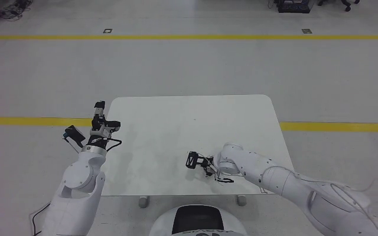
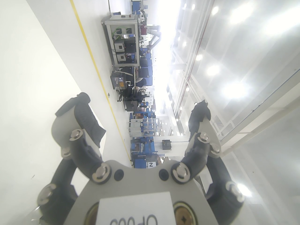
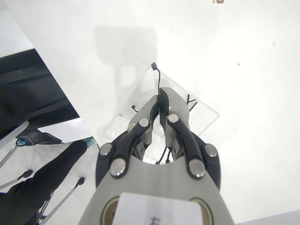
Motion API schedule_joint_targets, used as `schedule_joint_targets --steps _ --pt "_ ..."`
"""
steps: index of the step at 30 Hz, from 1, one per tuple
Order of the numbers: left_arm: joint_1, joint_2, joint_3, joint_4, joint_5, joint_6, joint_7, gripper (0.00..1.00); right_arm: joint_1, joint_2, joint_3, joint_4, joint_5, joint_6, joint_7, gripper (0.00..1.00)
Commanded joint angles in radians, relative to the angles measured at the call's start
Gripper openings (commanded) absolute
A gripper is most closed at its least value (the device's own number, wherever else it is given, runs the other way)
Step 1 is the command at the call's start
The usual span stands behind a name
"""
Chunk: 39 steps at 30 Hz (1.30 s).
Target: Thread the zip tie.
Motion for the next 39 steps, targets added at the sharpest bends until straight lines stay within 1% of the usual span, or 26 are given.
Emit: schedule_joint_targets --steps 1,5,8,12,15,16,19,23,26,29,30,39 --pt "0.0 0.0 0.0 0.0 0.0 0.0 0.0 1.0 -0.001 0.0 0.0 0.001 0.0 0.0 -0.001 0.0" --pt "0.0 0.0 0.0 0.0 0.0 0.0 0.0 1.0 -0.002 0.008 0.0 -0.02 -0.005 0.0 0.004 0.0" --pt "0.0 0.0 0.0 0.0 0.0 0.0 0.0 1.0 -0.002 0.024 0.0 -0.051 -0.012 0.0 0.004 0.0" --pt "0.0 0.0 0.0 0.0 0.0 0.0 0.0 1.0 -0.005 0.056 0.001 -0.107 -0.019 0.0 0.0 0.0" --pt "0.0 0.0 0.0 0.0 0.0 0.0 0.0 1.0 -0.017 0.088 0.017 -0.167 -0.036 0.0 -0.004 0.0" --pt "0.0 0.0 0.0 0.0 0.0 0.0 0.0 1.0 -0.027 0.103 0.028 -0.198 -0.048 0.002 -0.006 0.0" --pt "0.0 0.0 0.0 0.0 0.0 0.0 0.0 1.0 -0.058 0.14 0.056 -0.277 -0.081 0.024 0.0 0.0" --pt "0.0 0.0 0.0 0.0 0.0 0.0 0.0 1.0 -0.122 0.201 0.106 -0.412 -0.137 0.068 0.016 0.0" --pt "0.0 0.0 0.0 0.0 0.0 0.0 0.0 1.0 -0.175 0.243 0.146 -0.497 -0.175 0.1 0.02 0.0" --pt "0.0 0.0 0.0 0.0 0.0 0.0 0.0 1.0 -0.23 0.279 0.183 -0.557 -0.2 0.12 0.007 0.0" --pt "0.0 0.0 0.0 0.0 0.0 0.0 0.0 1.0 -0.236 0.283 0.187 -0.563 -0.202 0.122 0.005 0.0" --pt "0.0 0.0 0.0 0.0 0.0 0.0 0.0 1.0 -0.236 0.283 0.187 -0.563 -0.202 0.122 0.005 0.0"
